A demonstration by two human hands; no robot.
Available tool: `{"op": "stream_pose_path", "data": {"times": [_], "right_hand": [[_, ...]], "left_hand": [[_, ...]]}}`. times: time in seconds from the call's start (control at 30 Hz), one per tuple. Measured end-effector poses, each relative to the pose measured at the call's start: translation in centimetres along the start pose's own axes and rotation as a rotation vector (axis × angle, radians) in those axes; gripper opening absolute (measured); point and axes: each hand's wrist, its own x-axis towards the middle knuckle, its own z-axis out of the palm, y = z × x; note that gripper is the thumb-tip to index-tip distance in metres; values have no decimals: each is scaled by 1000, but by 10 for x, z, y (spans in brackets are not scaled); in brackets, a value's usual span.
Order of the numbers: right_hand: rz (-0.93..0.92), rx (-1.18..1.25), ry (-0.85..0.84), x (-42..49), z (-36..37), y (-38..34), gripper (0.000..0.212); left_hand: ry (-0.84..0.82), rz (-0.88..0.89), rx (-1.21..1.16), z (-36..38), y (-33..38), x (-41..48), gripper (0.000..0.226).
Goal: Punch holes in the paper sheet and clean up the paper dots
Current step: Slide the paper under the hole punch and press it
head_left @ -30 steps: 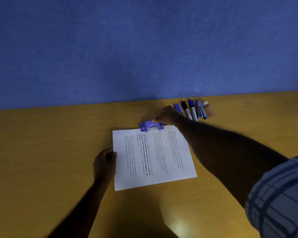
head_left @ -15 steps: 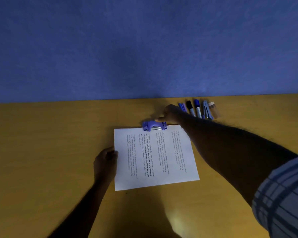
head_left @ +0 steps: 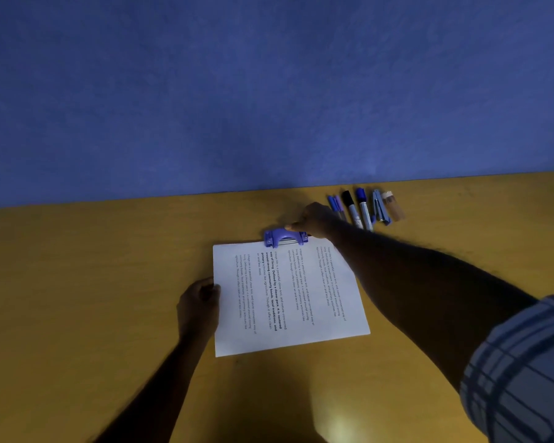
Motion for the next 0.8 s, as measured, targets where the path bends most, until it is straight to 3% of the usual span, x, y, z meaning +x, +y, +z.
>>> {"op": "stream_pose_path", "data": {"times": [0.17, 0.37, 0.6, 0.73, 0.8], "right_hand": [[-10, 64, -48, -8, -6, 5, 59], [30, 349, -112, -12, -12, 13, 91], [18, 397, 25, -23, 3, 9, 61], [-96, 163, 138, -41, 11, 18, 29], [-127, 57, 171, -49, 23, 28, 27]], "left_hand": [[-2, 10, -6, 0, 0, 1, 26], [22, 9, -19, 0, 2, 1, 25], [-14, -20, -12, -2, 0, 6, 27], [-87, -12, -59, -4, 1, 6, 26], [-130, -11, -81, -5, 1, 4, 21]]}}
